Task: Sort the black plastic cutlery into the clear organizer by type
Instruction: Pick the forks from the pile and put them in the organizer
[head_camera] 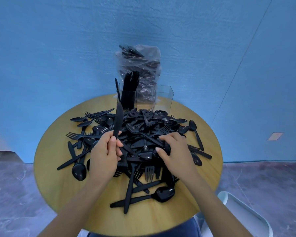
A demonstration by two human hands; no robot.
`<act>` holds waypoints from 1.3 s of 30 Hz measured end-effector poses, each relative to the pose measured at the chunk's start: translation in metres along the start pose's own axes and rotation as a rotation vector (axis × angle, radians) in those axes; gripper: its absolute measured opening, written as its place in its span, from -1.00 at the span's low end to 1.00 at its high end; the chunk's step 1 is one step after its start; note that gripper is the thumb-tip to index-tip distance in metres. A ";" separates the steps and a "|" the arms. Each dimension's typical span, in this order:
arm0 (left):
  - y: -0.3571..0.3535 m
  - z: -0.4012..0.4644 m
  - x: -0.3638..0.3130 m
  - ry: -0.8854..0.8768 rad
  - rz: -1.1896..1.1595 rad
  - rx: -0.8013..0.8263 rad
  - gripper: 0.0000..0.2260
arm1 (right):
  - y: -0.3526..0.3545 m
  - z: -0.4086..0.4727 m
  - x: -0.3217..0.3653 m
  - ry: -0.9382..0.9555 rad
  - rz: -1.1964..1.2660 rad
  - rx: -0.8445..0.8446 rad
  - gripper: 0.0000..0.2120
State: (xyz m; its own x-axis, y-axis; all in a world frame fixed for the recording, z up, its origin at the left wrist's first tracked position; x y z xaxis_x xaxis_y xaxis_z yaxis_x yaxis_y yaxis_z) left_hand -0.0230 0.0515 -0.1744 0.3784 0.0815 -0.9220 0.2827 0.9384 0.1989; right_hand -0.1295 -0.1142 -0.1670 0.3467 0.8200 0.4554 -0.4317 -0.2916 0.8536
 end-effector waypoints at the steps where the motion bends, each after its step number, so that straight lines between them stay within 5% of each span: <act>1: 0.004 -0.001 0.003 -0.002 0.015 -0.026 -0.77 | -0.002 0.005 0.005 0.021 -0.032 0.013 -0.60; 7: 0.016 -0.005 0.020 -0.009 0.051 -0.140 -0.80 | -0.026 0.020 0.033 0.099 -0.083 0.139 -0.58; 21: 0.014 -0.002 0.025 -0.073 0.083 -0.153 -0.80 | -0.043 0.032 0.058 0.230 0.088 0.156 -0.77; 24: 0.014 -0.002 0.025 -0.062 0.079 -0.158 -0.80 | -0.033 0.039 0.051 0.178 0.133 0.050 -0.79; 27: 0.014 -0.002 0.024 -0.054 0.086 -0.149 -0.79 | -0.022 0.054 0.033 0.055 0.040 -0.095 -0.74; 32: 0.013 -0.002 0.024 -0.040 0.099 -0.139 -0.79 | -0.027 0.077 0.016 -0.005 -0.207 0.038 -0.51; 39: 0.014 -0.003 0.022 -0.042 0.092 -0.120 -0.80 | -0.039 0.090 0.029 0.081 -0.218 0.026 -0.69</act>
State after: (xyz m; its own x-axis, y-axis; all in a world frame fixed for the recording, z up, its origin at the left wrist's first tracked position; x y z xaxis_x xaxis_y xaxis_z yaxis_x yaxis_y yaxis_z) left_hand -0.0132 0.0670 -0.1931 0.4352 0.1576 -0.8864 0.1384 0.9611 0.2389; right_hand -0.0278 -0.1238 -0.1645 0.3608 0.9015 0.2391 -0.3321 -0.1154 0.9362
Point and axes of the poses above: each hand's wrist, its own z-axis towards the middle knuckle, its own y-axis out of the back of the hand, x = y × z, the point moved 2 cm from there along z, towards the middle knuckle, and after that the axes turned 5 degrees about -z, right-handed, at the moved point
